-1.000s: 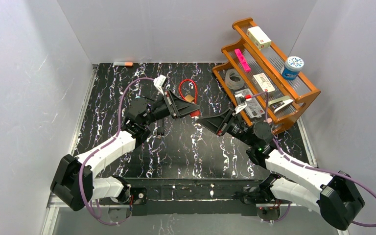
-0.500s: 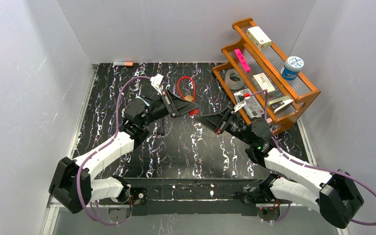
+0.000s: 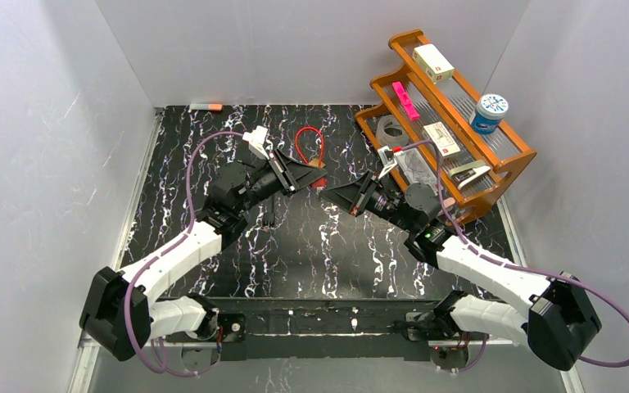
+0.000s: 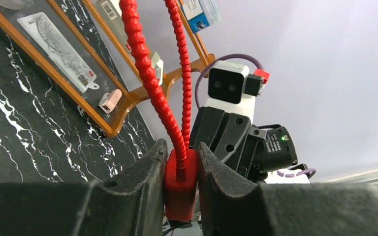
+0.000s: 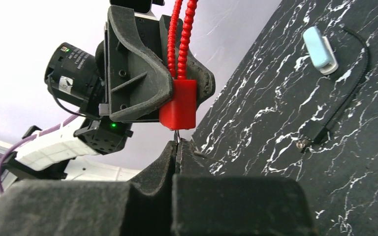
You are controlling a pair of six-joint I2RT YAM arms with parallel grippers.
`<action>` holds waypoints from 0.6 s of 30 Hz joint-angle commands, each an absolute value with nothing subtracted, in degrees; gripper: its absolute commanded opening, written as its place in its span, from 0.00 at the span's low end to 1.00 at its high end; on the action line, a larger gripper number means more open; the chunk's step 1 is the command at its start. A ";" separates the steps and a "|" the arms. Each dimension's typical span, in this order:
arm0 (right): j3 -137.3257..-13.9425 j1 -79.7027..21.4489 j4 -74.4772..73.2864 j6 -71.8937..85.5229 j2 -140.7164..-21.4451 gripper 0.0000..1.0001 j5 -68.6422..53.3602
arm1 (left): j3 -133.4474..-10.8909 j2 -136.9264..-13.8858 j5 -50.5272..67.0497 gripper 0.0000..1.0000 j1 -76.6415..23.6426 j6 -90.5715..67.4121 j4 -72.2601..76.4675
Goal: Unlock with the key
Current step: Unlock the lock.
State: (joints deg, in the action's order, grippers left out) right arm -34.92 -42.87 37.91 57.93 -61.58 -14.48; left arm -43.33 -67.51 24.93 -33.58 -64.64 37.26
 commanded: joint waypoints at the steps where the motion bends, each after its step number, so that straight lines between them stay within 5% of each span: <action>1: -37.18 -42.42 41.33 50.92 -60.38 0.01 -6.10 | -42.34 -65.07 28.06 0.00 -36.74 -64.09 35.22; 12: -32.27 -40.87 50.18 71.88 -58.45 0.01 -3.44 | -39.93 -63.11 25.94 0.00 -37.36 -63.29 38.47; 18: -34.41 -40.87 50.25 68.23 -59.76 0.01 -6.89 | -38.33 -63.59 23.88 0.00 -39.09 -63.62 41.41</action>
